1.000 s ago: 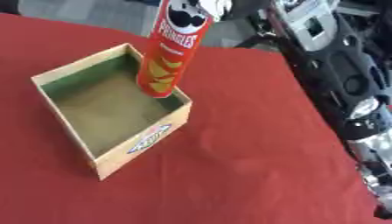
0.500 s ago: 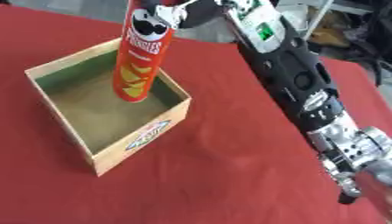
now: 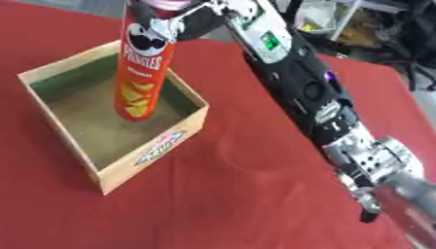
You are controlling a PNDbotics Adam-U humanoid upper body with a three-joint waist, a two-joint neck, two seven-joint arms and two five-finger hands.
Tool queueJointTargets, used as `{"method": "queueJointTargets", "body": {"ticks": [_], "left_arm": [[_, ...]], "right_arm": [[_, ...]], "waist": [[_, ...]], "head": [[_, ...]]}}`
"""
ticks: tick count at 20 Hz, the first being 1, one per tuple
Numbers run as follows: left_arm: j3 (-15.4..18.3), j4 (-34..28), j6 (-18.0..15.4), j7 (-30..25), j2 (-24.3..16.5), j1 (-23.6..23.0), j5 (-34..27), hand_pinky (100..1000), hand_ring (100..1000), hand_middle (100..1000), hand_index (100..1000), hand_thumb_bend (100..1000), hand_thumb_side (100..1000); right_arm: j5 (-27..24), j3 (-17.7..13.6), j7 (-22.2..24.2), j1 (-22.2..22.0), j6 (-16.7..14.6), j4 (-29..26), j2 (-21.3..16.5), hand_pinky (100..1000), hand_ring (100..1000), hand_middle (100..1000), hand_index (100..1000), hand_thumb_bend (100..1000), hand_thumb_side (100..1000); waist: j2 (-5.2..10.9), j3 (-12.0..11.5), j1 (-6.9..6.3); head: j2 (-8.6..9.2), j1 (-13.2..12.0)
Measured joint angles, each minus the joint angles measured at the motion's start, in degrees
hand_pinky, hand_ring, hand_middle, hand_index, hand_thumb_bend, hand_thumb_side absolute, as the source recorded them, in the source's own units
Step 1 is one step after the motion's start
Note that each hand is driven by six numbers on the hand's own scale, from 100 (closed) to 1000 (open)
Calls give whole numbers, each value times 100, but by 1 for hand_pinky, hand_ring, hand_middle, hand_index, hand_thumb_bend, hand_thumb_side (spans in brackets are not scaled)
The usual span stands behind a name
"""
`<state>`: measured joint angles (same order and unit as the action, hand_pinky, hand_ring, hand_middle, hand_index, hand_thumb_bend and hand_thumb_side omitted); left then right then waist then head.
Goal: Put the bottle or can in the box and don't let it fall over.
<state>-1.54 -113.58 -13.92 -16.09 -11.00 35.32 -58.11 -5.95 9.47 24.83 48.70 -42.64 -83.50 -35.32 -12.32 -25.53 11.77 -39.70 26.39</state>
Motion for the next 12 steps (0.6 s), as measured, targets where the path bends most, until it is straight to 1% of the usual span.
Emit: {"method": "queueJointTargets", "body": {"ticks": [1,2,3,4,5,6,7,8,9,12], "left_arm": [[-1,0,7,-23,0,0,-6,866,924,870,815,727,468],[-3,0,15,-46,0,0,-13,865,924,869,815,727,468],[-4,0,19,-72,0,0,-18,864,923,868,815,727,469],[-8,0,27,-95,0,0,-22,863,923,866,815,727,469],[-16,0,31,-114,0,0,-27,863,922,865,814,727,470],[-27,0,37,-135,0,0,-33,862,923,865,814,727,470],[-34,0,39,-156,0,0,-36,858,923,864,814,727,471],[-36,0,42,-177,0,0,-38,855,922,864,814,727,471],[-37,0,41,-199,0,0,-40,851,922,863,814,727,471],[-52,0,34,-248,0,0,-48,842,922,862,813,727,469]], "right_arm": [[31,15,14,-17,14,0,14,282,475,497,573,100,100],[70,20,28,-33,28,0,34,349,506,525,604,100,100],[118,33,40,-36,40,-1,39,443,554,587,648,100,100],[173,46,54,-36,54,-6,40,563,623,660,705,100,100],[238,49,68,-36,68,-16,41,730,747,769,779,100,100],[312,49,88,-36,88,-45,41,800,796,808,806,100,100],[390,48,108,-36,108,-81,41,850,834,829,826,100,369],[471,45,117,-36,117,-118,41,874,857,843,835,100,513],[546,36,116,-36,116,-159,41,888,872,855,842,100,565],[736,-10,52,-36,52,-265,43,885,877,858,854,100,611]], "waist": [[-4,0,1],[-5,0,1],[-6,0,1],[-6,0,2],[-6,0,2],[-6,1,2],[-6,3,2],[-6,5,2],[-6,7,2],[-7,9,2]], "head": [[0,1],[0,1],[1,1],[2,-2],[2,-8],[3,-14],[5,-27],[5,-41],[5,-53],[5,-60]]}}
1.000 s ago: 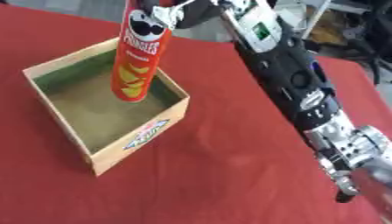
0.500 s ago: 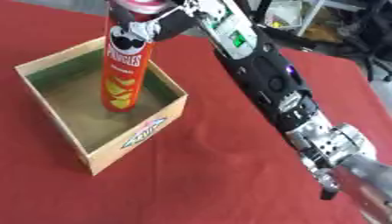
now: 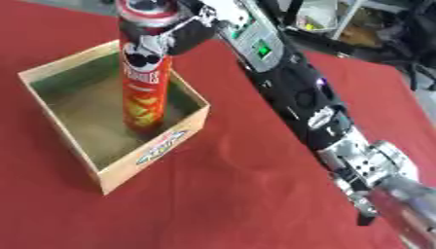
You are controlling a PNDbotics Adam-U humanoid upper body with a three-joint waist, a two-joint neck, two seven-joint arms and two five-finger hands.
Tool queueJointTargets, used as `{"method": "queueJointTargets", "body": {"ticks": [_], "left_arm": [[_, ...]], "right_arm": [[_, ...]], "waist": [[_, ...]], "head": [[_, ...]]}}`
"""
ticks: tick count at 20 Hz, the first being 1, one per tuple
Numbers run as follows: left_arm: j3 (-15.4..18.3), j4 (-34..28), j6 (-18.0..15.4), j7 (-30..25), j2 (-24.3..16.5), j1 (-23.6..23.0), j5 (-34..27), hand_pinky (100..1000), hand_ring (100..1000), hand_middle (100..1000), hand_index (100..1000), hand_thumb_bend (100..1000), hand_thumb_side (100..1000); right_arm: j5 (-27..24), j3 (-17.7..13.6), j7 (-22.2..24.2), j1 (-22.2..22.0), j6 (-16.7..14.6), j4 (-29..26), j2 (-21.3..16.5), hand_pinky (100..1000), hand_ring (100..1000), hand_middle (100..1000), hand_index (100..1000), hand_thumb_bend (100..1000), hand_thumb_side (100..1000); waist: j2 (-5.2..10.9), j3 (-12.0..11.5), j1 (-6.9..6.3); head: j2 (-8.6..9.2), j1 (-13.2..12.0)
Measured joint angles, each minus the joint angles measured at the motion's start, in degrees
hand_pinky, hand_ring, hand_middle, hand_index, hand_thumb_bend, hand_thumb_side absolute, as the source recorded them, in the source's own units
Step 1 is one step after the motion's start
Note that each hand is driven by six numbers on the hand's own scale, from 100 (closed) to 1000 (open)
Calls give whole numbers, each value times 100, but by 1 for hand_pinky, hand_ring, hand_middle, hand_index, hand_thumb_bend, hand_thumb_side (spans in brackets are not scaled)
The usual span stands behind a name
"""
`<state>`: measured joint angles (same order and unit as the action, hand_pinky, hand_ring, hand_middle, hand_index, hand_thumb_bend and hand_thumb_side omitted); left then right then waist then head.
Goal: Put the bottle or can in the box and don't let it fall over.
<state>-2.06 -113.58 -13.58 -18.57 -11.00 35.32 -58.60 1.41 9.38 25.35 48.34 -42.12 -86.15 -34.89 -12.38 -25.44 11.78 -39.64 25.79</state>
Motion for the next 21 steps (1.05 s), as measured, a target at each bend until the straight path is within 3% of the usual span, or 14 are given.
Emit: {"method": "queueJointTargets", "body": {"ticks": [4,5,8,13,18,21], "left_arm": [[-18,0,-12,-38,0,0,-45,837,920,858,812,727,467],[-19,0,-14,-41,0,0,-55,835,917,857,812,727,465],[-23,0,-34,-49,0,-1,-127,828,907,854,812,726,461],[-52,0,-40,-60,-12,-96,-211,825,907,855,810,726,464],[-45,0,-3,-156,-166,-304,-139,817,907,857,809,730,463],[6,-1,2,-251,-305,-440,2,814,904,856,808,731,465]], "right_arm": [[188,4,-145,-1,-145,-56,6,872,864,847,850,100,571],[210,9,-178,-3,-178,-57,9,852,850,838,848,100,490],[174,3,-285,-19,-285,-36,34,804,816,818,849,100,369],[-170,-363,-398,-139,-398,-60,-22,750,790,806,852,100,364],[-556,-845,-479,-552,-350,-553,-365,739,780,796,851,100,543],[-789,-1129,-645,-922,-187,-924,-627,756,804,799,847,100,540]], "waist": [[0,4,0],[0,5,0],[0,43,0],[17,257,-50],[55,546,-154],[55,795,-243]], "head": [[-1,-6],[-1,-10],[-5,-45],[-9,-315],[-8,-786],[-2,-1124]]}}
